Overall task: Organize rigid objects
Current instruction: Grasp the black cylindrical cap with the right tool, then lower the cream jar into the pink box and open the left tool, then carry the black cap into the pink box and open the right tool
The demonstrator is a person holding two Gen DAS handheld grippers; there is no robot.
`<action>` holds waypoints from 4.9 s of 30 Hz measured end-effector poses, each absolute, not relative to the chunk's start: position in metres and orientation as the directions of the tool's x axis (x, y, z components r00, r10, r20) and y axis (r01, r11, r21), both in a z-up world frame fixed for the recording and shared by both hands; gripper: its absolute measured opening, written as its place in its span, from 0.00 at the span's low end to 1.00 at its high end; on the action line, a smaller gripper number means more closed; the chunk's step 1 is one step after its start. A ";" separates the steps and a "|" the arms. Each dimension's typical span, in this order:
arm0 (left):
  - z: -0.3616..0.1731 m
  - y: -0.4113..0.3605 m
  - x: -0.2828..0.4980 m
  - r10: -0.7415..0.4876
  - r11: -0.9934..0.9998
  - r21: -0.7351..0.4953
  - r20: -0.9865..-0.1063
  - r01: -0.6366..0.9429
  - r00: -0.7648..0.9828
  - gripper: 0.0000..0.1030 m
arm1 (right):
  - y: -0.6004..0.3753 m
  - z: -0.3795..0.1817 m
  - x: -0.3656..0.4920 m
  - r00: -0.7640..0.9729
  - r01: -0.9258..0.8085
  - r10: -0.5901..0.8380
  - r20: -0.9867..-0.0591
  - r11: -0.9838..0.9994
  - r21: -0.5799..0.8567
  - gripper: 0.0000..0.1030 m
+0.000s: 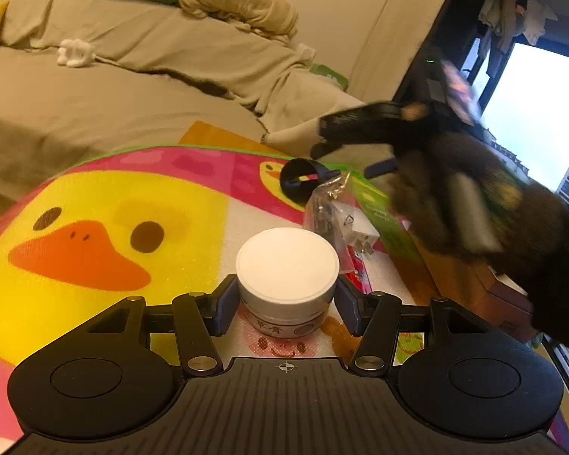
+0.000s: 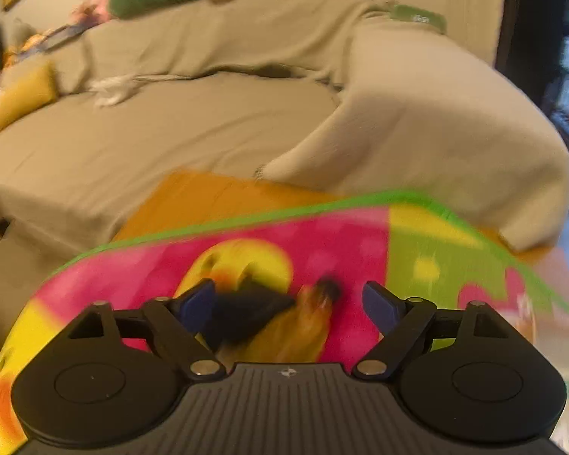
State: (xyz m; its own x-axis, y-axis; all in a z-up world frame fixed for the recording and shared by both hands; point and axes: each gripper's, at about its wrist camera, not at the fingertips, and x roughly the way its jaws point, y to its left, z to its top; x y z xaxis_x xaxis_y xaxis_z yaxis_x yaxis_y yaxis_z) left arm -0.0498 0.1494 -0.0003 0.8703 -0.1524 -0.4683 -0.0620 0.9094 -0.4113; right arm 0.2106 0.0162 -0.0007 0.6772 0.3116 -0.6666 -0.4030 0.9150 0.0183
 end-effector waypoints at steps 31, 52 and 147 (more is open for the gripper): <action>-0.005 0.153 -0.047 -0.224 0.889 -0.458 -0.469 -0.018 0.855 0.58 | -0.032 0.010 0.087 0.532 -0.599 0.455 -0.714 0.798 0.062 0.82; -0.005 0.155 -0.049 -0.219 0.885 -0.464 -0.464 -0.025 0.859 0.58 | -0.009 0.012 0.052 0.567 -0.738 0.535 -0.627 0.668 -0.097 0.52; 0.034 0.007 -0.022 -0.416 0.909 -0.309 -0.630 0.280 0.656 0.53 | -0.244 -0.018 -0.046 0.720 -0.388 0.351 -0.599 0.919 0.071 0.46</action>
